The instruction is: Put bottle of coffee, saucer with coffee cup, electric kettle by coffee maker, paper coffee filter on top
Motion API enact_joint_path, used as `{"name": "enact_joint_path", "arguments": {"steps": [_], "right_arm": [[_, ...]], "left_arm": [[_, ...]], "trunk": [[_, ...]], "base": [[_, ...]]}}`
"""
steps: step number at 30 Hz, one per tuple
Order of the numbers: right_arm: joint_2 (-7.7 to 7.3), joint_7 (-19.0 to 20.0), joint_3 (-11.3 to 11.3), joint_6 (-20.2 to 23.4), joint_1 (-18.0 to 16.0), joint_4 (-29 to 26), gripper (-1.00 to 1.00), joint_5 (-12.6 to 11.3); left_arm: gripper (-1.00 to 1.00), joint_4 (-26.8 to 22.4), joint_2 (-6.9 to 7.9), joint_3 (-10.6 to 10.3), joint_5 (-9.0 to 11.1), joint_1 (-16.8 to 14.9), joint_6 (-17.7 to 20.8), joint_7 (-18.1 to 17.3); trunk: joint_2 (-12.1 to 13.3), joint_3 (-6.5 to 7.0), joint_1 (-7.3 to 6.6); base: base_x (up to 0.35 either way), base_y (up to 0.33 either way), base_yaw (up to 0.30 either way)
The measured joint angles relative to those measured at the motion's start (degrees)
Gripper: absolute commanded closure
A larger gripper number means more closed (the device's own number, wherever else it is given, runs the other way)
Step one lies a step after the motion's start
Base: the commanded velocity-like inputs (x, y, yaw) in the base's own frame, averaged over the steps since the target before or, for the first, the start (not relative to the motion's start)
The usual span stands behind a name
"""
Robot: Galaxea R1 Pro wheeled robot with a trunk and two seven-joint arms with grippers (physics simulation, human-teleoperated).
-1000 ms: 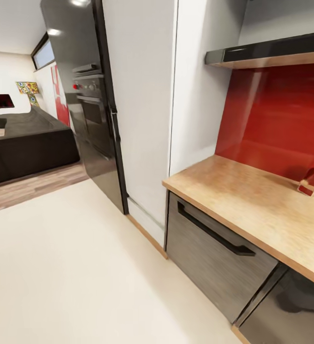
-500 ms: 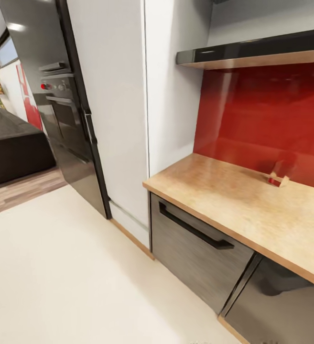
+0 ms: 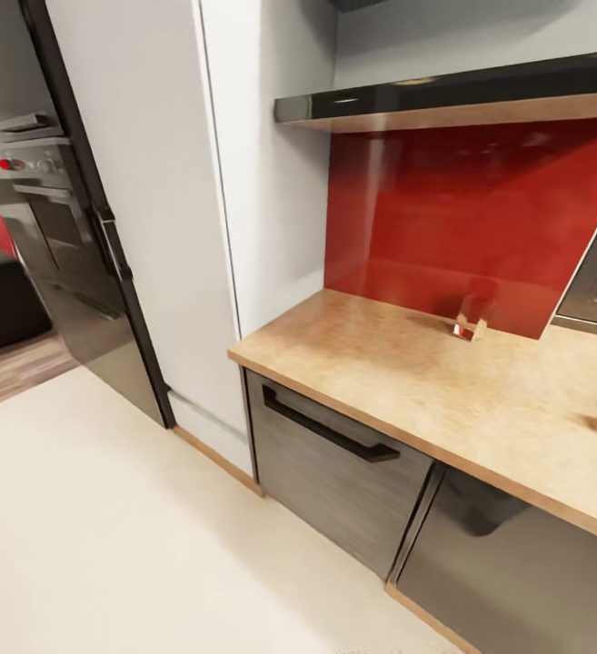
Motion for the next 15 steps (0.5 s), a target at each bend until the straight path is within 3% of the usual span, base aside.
{"name": "enact_joint_path", "arguments": {"steps": [15], "right_arm": [[0.00, 0.0, 0.0, 0.0, 0.0, 0.0, -1.00, 0.0]], "left_arm": [[-1.00, 0.0, 0.00, 0.0, 0.0, 0.0, 0.0, 0.0]], "trunk": [[0.0, 0.00, 0.00]], "base": [[0.000, 0.000, -0.286]]}}
